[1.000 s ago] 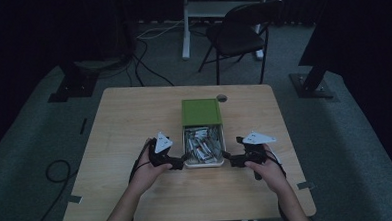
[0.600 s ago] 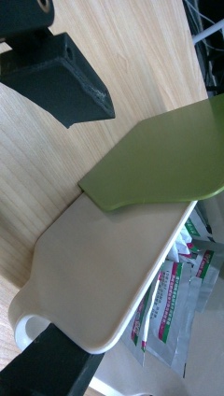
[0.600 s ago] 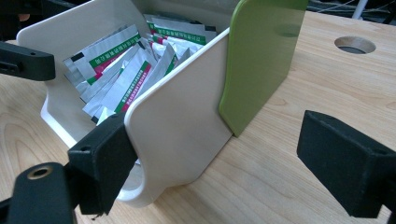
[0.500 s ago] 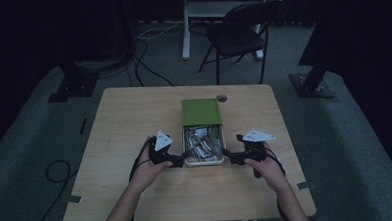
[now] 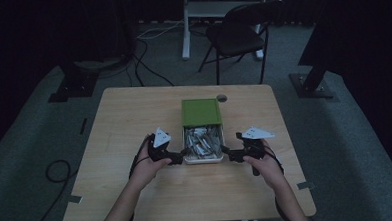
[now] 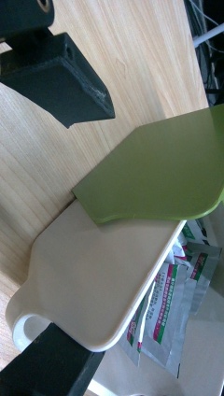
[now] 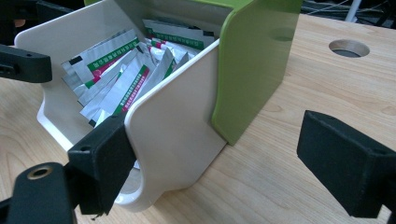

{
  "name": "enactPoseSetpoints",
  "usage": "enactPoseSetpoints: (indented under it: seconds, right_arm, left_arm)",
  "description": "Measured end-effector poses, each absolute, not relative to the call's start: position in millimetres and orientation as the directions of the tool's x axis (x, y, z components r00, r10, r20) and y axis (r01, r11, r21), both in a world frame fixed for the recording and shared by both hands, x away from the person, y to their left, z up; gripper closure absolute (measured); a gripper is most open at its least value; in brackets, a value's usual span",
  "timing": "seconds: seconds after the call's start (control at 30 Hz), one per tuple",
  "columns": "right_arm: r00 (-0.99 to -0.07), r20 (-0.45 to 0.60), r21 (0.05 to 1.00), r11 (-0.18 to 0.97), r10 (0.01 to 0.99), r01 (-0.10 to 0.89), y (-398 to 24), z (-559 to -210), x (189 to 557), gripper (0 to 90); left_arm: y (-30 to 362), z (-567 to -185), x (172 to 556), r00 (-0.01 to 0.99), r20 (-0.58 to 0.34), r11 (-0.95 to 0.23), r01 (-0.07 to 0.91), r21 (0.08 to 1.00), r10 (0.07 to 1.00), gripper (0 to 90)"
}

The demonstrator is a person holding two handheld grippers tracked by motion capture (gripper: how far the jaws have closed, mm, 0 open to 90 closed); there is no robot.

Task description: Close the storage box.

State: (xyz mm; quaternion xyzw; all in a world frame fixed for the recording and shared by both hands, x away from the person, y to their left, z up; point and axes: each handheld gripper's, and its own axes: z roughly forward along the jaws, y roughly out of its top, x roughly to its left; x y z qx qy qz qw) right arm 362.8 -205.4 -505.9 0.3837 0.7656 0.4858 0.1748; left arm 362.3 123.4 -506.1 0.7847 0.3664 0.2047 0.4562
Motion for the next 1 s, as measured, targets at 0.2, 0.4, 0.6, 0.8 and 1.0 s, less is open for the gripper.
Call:
enactPoseSetpoints:
  seconds: [0.2,0.4,0.6,0.8,1.0]
  right_arm:
    - [-0.632,0.113,0.876,0.223,0.767,0.427,-204.3,-505.7,365.7,12.7]
    - [-0.625,0.117,0.875,0.217,0.772,0.432,-204.3,-505.6,368.6,12.7]
    - [-0.613,0.132,0.876,0.198,0.779,0.440,-203.3,-506.6,372.1,12.7]
    - [-0.603,0.129,0.875,0.196,0.787,0.442,-203.1,-505.9,374.7,12.7]
    - [-0.593,0.129,0.875,0.190,0.795,0.445,-202.9,-505.6,377.3,12.7]
  left_arm:
    - [123.0,-504.7,365.3,0.643,-0.002,-0.322,0.386,0.864,0.766,3.3]
    - [122.8,-504.7,368.6,0.640,-0.008,-0.317,0.392,0.864,0.768,3.2]
    - [122.3,-503.8,371.6,0.634,0.003,-0.322,0.388,0.864,0.774,3.2]
    - [121.4,-504.1,373.0,0.628,0.003,-0.318,0.389,0.865,0.778,3.3]
    - [121.1,-504.3,375.2,0.627,-0.003,-0.312,0.392,0.865,0.779,3.3]
